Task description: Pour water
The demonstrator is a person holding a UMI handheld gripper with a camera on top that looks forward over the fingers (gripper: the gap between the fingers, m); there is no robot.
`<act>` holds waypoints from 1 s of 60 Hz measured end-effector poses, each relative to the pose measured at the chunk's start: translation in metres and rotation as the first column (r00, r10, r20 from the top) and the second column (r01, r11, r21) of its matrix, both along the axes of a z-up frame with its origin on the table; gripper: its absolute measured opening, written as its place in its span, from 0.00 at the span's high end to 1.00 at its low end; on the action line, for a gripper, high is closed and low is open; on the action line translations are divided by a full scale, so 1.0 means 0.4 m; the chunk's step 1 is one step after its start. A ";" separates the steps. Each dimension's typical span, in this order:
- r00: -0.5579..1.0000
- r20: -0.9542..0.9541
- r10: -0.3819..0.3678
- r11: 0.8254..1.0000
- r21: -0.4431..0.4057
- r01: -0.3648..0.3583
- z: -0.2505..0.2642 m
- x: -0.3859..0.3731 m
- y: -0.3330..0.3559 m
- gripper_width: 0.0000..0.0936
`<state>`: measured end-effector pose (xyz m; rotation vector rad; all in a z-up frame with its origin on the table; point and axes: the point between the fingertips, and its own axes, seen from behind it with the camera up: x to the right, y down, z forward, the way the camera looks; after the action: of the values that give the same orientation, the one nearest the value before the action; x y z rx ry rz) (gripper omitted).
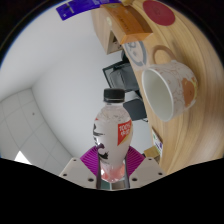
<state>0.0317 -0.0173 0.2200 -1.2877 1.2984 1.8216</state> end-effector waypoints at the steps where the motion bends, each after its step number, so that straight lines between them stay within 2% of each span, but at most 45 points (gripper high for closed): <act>1: 0.999 0.032 0.005 1.000 0.008 -0.005 0.008 0.008 -0.004 0.66; 7: 0.952 0.304 0.017 0.997 0.069 -0.040 0.056 0.038 -0.009 0.66; 11: 0.859 0.511 -0.025 0.992 0.121 -0.043 0.090 0.112 -0.014 0.66; 17: 0.636 0.760 -0.135 0.980 0.199 -0.029 0.131 0.236 0.002 0.66; 23: 0.309 0.928 -0.207 0.972 0.231 -0.044 0.107 0.363 0.008 0.66; 27: 0.104 0.969 -0.223 0.973 0.228 -0.040 0.051 0.445 0.014 0.66; 31: -0.068 0.977 -0.204 0.979 0.202 -0.039 -0.013 0.511 0.013 0.66; 40: -0.314 0.941 -0.130 0.992 0.123 -0.042 -0.174 0.631 0.015 0.66; 46: -0.394 0.915 -0.091 0.996 0.080 -0.043 -0.253 0.655 -0.002 0.66; 60: -0.401 0.916 -0.024 1.000 0.028 0.004 -0.390 0.705 -0.016 0.66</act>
<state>0.3138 -0.0235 0.0641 -1.9320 0.0822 -0.0718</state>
